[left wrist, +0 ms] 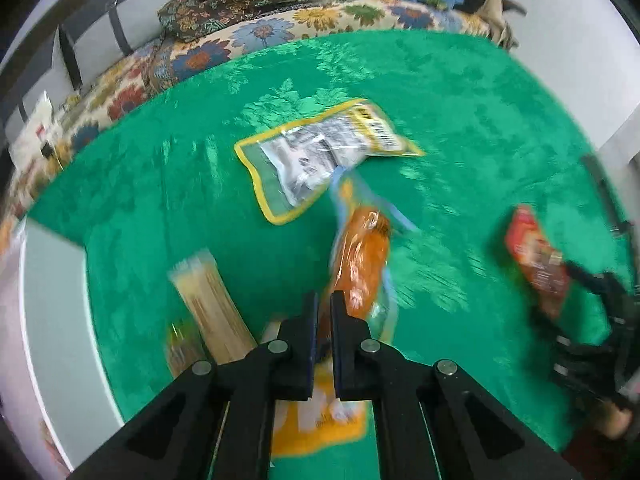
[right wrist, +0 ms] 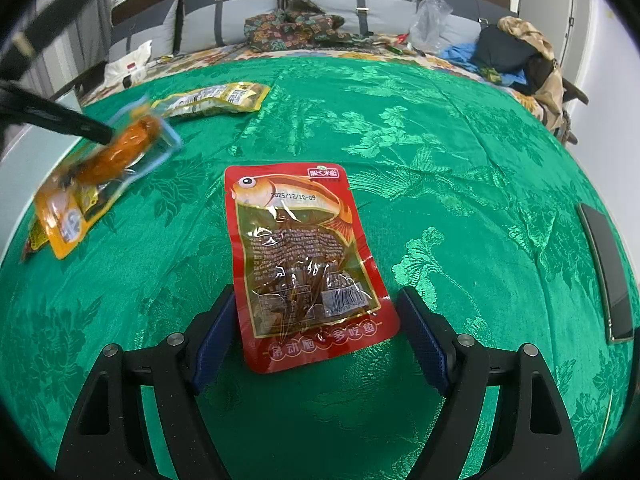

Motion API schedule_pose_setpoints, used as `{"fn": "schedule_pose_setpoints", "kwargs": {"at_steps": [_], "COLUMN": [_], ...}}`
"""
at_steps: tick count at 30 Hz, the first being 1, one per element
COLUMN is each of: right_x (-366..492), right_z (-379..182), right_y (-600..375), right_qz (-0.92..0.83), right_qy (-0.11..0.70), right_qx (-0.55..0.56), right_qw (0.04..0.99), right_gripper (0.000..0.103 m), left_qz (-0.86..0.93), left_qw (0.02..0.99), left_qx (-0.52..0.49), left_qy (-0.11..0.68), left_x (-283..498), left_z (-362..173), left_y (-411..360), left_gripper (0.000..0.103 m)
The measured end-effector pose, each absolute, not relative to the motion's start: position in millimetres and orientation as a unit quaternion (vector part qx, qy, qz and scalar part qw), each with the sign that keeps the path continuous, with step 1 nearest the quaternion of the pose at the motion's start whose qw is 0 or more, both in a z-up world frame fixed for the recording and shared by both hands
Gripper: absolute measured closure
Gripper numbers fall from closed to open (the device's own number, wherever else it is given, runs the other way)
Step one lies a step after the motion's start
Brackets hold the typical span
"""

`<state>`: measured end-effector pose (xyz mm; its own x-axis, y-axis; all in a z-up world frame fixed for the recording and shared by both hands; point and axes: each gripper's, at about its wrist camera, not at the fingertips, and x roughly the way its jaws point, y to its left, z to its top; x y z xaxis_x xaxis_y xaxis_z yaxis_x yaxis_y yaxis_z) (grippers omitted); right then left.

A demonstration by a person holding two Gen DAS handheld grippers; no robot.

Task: Organize snacks
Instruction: 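Grasp the clear sausage bag with the left tool while the right tool holds the red packet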

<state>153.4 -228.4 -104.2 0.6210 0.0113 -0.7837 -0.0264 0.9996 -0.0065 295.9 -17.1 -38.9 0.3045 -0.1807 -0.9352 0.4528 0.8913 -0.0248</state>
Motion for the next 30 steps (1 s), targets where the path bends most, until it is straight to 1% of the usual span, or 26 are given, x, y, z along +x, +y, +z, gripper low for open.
{"fn": "schedule_pose_setpoints", "kwargs": {"at_steps": [4, 6, 7, 8, 10, 11, 12, 13, 14, 15, 16, 20, 21, 23, 25, 27, 30], "right_x": [153, 153, 153, 153, 153, 153, 153, 153, 153, 153, 153, 153, 153, 153, 153, 153, 154], "right_z": [-104, -104, -104, -104, -104, -104, -104, -104, -104, -104, -104, -104, -104, -104, -104, -104, -104], "right_y": [-229, -229, -229, -229, -229, -229, -229, -229, -229, -229, -229, -229, -229, -229, -229, -229, -230], "right_qz": [0.010, 0.010, 0.010, 0.010, 0.010, 0.010, 0.010, 0.010, 0.010, 0.010, 0.010, 0.010, 0.010, 0.010, 0.010, 0.010, 0.010], "right_qy": [0.435, 0.435, 0.435, 0.435, 0.435, 0.435, 0.435, 0.435, 0.435, 0.435, 0.435, 0.436, 0.436, 0.436, 0.436, 0.436, 0.436], "right_qx": [-0.009, -0.008, -0.008, -0.008, -0.008, -0.008, -0.008, -0.008, -0.008, -0.008, -0.008, -0.008, -0.008, -0.008, -0.007, -0.007, -0.007], "right_qw": [0.900, 0.900, 0.900, 0.900, 0.900, 0.900, 0.900, 0.900, 0.900, 0.900, 0.900, 0.900, 0.900, 0.900, 0.900, 0.900, 0.900], "right_gripper": [0.021, 0.021, 0.021, 0.021, 0.021, 0.021, 0.021, 0.021, 0.021, 0.021, 0.021, 0.021, 0.021, 0.021, 0.021, 0.021, 0.021], "left_qz": [-0.225, -0.242, -0.262, -0.281, -0.300, -0.303, -0.304, -0.298, -0.289, -0.276, -0.259, -0.239, -0.244, -0.267, -0.285, -0.275, -0.245], "left_qw": [0.797, 0.795, 0.788, 0.778, 0.772, 0.772, 0.774, 0.781, 0.789, 0.798, 0.808, 0.804, 0.798, 0.786, 0.778, 0.783, 0.778], "left_qx": [0.071, 0.076, 0.077, 0.081, 0.092, 0.089, 0.080, 0.061, 0.051, 0.042, 0.034, 0.016, 0.025, 0.078, 0.149, 0.186, 0.166], "left_qy": [0.556, 0.550, 0.552, 0.555, 0.553, 0.551, 0.550, 0.545, 0.540, 0.534, 0.528, 0.544, 0.550, 0.552, 0.539, 0.527, 0.554], "left_x": [263, 246, 237, 229, 216, 216, 215, 220, 225, 231, 239, 264, 265, 260, 251, 250, 267], "left_z": [-20, -14, -13, -15, -16, -16, -14, -10, -7, -5, -3, -10, -15, -29, -45, -61, -88], "left_y": [-11, -18, -23, -28, -34, -34, -31, -23, -16, -9, -1, 6, -1, -35, -73, -96, -102], "left_gripper": [0.096, 0.089, 0.079, 0.063, 0.045, 0.041, 0.041, 0.037, 0.029, 0.025, 0.022, 0.022, 0.022, 0.022, 0.022, 0.022, 0.022]}}
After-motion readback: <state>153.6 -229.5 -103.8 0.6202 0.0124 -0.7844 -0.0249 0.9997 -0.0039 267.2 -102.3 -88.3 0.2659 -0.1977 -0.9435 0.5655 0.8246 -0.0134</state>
